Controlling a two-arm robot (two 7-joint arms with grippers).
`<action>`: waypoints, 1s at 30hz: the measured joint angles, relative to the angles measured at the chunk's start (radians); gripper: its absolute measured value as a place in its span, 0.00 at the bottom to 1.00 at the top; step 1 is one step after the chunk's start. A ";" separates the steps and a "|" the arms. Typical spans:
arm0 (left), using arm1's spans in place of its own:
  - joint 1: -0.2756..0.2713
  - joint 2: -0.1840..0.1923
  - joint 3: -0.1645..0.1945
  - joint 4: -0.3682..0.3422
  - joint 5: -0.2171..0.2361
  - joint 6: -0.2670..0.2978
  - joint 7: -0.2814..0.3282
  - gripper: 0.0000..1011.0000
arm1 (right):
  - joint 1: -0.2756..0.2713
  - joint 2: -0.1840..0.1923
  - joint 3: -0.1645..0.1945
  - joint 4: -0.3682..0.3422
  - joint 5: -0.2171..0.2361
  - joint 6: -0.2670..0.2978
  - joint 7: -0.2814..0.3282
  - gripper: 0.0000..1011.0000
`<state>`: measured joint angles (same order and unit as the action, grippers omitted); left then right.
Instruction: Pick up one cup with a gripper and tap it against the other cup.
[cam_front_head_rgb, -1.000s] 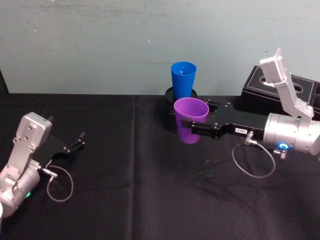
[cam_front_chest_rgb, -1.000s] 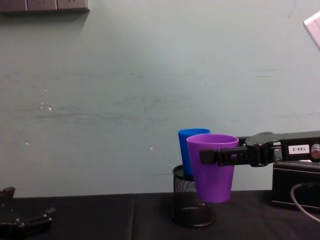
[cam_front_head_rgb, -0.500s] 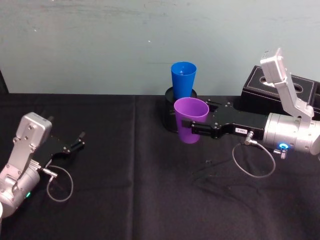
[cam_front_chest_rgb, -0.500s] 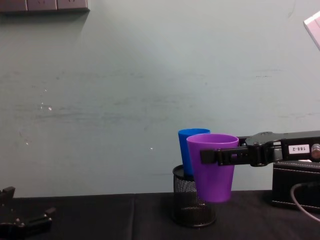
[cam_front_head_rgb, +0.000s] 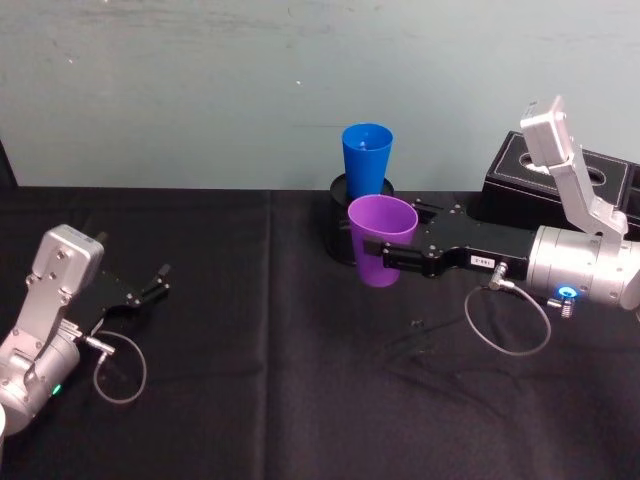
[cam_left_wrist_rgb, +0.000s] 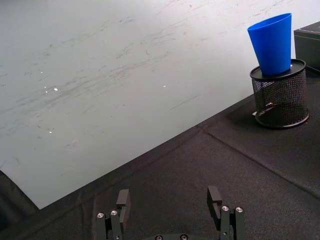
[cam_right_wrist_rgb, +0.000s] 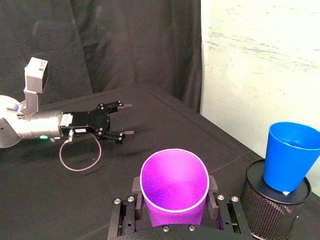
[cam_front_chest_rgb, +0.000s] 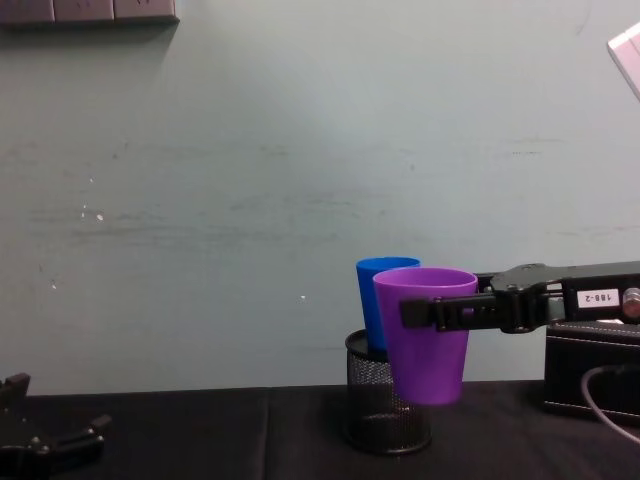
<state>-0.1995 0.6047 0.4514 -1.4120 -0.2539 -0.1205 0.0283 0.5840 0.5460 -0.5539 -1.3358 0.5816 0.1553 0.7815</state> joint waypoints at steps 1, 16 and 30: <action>0.000 0.000 0.000 0.000 0.000 0.000 0.000 1.00 | 0.000 0.000 0.000 0.000 0.000 0.000 0.000 0.72; 0.000 0.000 0.000 0.000 0.000 0.000 0.000 1.00 | 0.000 0.000 0.000 0.000 0.000 0.000 0.000 0.72; 0.000 0.000 0.000 0.000 0.000 0.000 0.000 1.00 | 0.000 0.000 0.000 0.000 0.000 0.000 0.000 0.72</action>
<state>-0.1996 0.6047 0.4514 -1.4120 -0.2539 -0.1205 0.0283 0.5841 0.5460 -0.5539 -1.3358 0.5817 0.1553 0.7814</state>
